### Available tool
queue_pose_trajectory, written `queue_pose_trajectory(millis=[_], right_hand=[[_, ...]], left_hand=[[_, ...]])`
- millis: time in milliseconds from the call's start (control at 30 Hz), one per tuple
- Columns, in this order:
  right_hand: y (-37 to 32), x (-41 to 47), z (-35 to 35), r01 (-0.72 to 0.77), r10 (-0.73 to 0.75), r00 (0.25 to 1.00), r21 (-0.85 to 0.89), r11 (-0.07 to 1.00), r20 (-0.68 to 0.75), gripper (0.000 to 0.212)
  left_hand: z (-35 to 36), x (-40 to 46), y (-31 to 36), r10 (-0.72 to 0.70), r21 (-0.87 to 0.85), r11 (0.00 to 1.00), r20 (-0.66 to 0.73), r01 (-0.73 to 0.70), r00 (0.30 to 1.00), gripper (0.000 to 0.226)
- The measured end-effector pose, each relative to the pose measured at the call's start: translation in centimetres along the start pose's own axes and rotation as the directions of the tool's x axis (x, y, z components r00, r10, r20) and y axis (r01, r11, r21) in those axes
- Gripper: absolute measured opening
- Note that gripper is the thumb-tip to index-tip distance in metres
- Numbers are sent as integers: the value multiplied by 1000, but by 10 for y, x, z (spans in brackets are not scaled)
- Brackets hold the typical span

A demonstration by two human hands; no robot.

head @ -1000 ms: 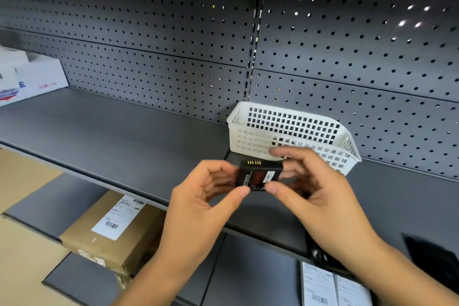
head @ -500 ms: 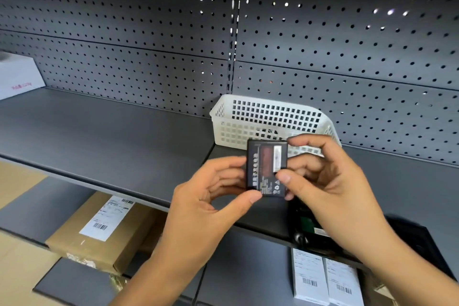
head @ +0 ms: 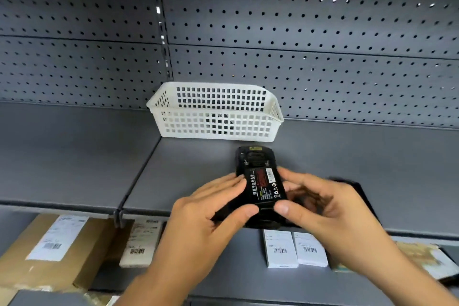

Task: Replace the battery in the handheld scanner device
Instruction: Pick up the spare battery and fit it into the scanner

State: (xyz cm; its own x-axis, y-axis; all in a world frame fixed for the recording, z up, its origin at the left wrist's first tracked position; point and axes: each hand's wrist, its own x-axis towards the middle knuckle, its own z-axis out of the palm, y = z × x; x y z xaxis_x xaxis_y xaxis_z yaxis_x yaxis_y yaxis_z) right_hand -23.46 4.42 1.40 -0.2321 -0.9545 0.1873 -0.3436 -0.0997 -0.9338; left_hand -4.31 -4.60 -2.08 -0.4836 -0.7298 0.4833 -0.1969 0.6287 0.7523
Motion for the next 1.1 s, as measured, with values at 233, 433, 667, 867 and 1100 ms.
queue_pose_trajectory(millis=[233, 433, 667, 867, 1100], right_hand=[[6, -3, 3, 36, -40, 999, -134, 990, -26, 37], [13, 6, 5, 35, -40, 999, -163, 986, -33, 39], [12, 14, 3, 0, -4, 1000, -230, 973, -16, 35], [11, 19, -1, -88, 94, 995, -227, 970, 18, 37], [7, 20, -2, -166, 174, 984, -135, 977, 49, 36]], left_hand=[[-1, 2, 4, -7, 62, 998, 26, 5, 1000, 42], [-8, 9, 7, -70, 85, 994, 81, 63, 994, 35], [-11, 20, 5, -158, 131, 981, 143, 140, 977, 33], [-14, 29, 0, -226, 45, 974, 201, 221, 953, 32], [-19, 37, -5, -269, -33, 956, 301, 291, 915, 35]])
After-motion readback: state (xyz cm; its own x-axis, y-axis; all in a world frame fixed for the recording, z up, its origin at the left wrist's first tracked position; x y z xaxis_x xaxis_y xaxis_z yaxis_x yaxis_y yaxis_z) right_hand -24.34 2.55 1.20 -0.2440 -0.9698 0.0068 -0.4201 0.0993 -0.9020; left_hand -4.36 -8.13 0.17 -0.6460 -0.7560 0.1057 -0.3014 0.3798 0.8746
